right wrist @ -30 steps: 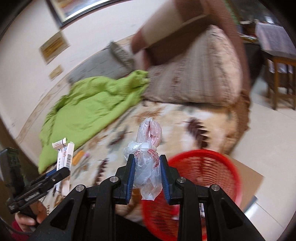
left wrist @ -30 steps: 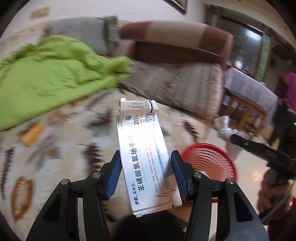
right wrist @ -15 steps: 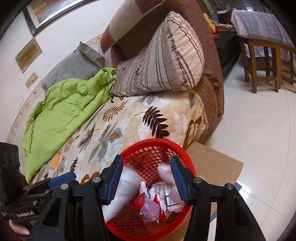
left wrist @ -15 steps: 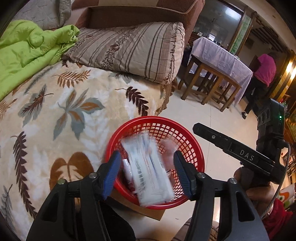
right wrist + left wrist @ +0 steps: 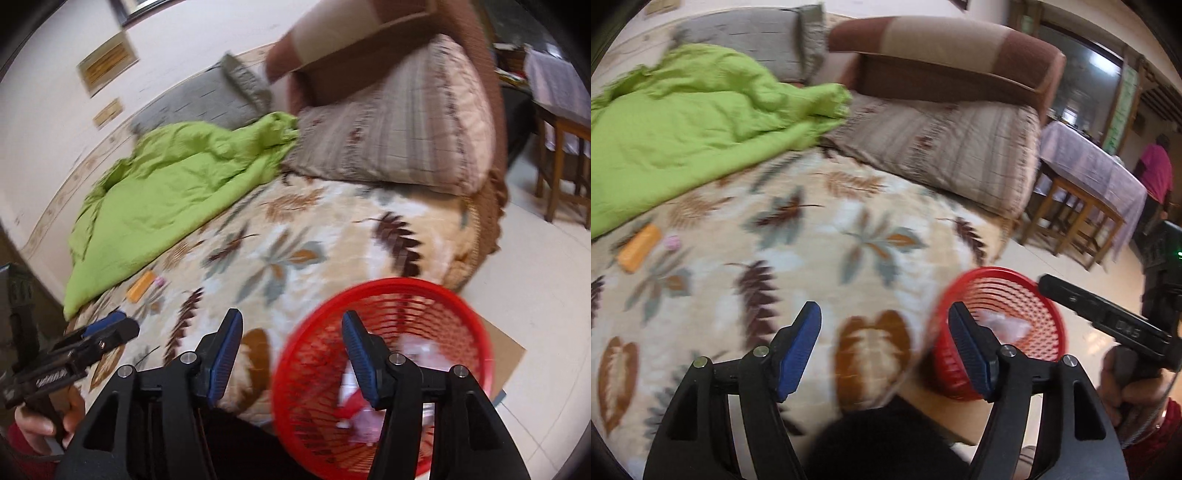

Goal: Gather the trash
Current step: 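Move both grippers back over the orange packet and purple wrapper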

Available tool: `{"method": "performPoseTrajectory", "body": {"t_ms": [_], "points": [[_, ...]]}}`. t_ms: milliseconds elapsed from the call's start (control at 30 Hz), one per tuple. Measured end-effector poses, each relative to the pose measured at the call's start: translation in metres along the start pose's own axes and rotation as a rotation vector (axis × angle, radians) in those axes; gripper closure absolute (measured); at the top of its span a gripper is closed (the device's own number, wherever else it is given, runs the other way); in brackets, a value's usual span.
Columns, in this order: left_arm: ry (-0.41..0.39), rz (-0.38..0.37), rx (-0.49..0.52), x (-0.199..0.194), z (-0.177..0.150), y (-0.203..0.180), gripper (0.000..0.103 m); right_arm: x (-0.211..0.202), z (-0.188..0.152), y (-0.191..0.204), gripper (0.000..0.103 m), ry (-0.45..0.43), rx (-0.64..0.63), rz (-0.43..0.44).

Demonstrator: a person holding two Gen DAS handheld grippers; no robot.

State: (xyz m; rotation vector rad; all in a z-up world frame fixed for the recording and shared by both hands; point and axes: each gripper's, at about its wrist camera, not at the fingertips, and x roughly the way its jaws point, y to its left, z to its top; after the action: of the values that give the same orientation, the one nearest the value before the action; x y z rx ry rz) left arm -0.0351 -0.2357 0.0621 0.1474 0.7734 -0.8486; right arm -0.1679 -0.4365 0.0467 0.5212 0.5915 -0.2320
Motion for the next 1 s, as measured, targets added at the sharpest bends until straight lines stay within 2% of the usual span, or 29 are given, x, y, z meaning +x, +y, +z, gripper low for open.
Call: {"method": "performPoseTrajectory", "body": {"t_ms": [433,667,1000], "points": [[-0.091,0.274,-0.172,-0.053,-0.033,0.138,0.032,0.024,-0.017,0.095,0.041,0.068,-0.204,0.077],[-0.097,0.343,-0.264,-0.057,-0.048,0.192,0.032,0.035,-0.020,0.130,0.041,0.093,-0.290,0.084],[-0.084,0.409,-0.329,-0.052,-0.061,0.237,0.032,0.065,-0.019,0.168,0.041,0.143,-0.343,0.129]]}}
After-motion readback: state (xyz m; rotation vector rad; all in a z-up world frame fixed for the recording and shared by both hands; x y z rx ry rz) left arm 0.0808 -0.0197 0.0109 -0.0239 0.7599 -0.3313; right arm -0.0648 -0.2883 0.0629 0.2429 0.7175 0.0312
